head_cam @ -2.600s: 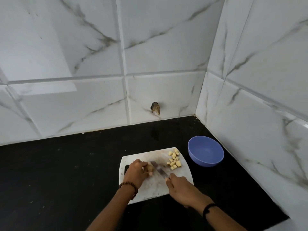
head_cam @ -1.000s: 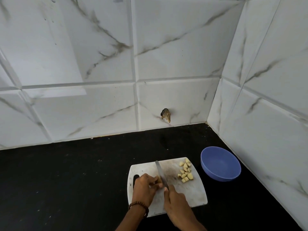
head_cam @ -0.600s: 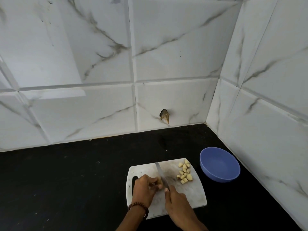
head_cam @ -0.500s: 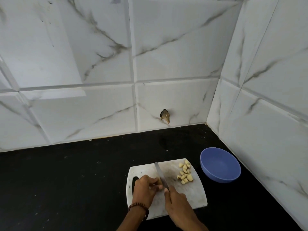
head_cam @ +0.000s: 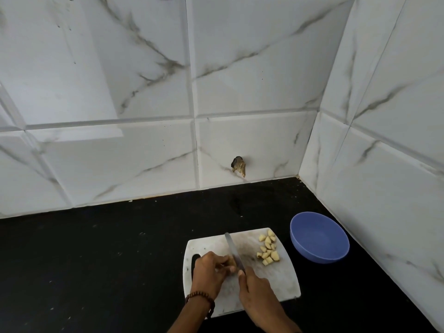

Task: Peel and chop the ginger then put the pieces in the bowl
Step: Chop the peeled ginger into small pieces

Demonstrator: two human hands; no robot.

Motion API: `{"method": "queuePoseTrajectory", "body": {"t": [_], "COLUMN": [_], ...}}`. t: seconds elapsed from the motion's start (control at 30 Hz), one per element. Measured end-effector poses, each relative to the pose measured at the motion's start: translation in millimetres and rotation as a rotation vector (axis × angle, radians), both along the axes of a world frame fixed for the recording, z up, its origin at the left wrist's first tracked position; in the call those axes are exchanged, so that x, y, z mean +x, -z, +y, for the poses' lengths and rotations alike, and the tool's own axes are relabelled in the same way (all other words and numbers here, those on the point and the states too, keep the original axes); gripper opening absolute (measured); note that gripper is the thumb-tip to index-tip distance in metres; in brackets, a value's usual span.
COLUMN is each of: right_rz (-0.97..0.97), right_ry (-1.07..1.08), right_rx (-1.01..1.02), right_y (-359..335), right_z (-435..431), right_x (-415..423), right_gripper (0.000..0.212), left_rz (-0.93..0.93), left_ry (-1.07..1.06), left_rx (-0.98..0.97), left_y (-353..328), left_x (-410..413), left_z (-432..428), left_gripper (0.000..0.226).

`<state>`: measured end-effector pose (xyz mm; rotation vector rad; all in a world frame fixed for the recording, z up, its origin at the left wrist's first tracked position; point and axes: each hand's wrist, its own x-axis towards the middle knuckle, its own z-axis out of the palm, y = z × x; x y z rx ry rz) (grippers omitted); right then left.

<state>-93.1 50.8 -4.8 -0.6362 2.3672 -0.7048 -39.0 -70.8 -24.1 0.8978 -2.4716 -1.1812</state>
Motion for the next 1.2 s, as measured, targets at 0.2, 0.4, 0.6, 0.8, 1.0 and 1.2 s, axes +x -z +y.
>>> {"method": "queuePoseTrajectory", "body": {"t": [0.2,0.4,0.6,0.8,1.0,1.2], "right_rz": [0.023,0.032,0.019,-0.015,-0.037,-0.027], "right_ry": [0.004,0.012,0.030,0.026,0.015,-0.007], "right_rx": [0.065,0.138,0.153,0.090,0.079,0.121], "right_y": [2,0,-3,-2,-9,-7], "right_z": [-2,-8,-12,-13,-14,-9], "right_x": [3,6,3,0,-4,-2], "right_gripper": [0.044,0.048,0.052,0.046,0.040,0.050], "left_rz": [-0.012,-0.032,-0.074,-0.096,-0.108,-0.081], "left_ry": [0.026,0.043,0.050,0.055,0.032,0.050], "left_rx": [0.001,0.006,-0.049,-0.078,-0.062,-0.058], "left_y": [-4,-5,-8,-13,-18,-21], "left_x": [0,0,-7,-11,-12,-8], "left_z": [-1,-5,-6,-6,-3,1], "left_gripper": [0.008,0.009,0.012,0.007,0.009,0.013]}}
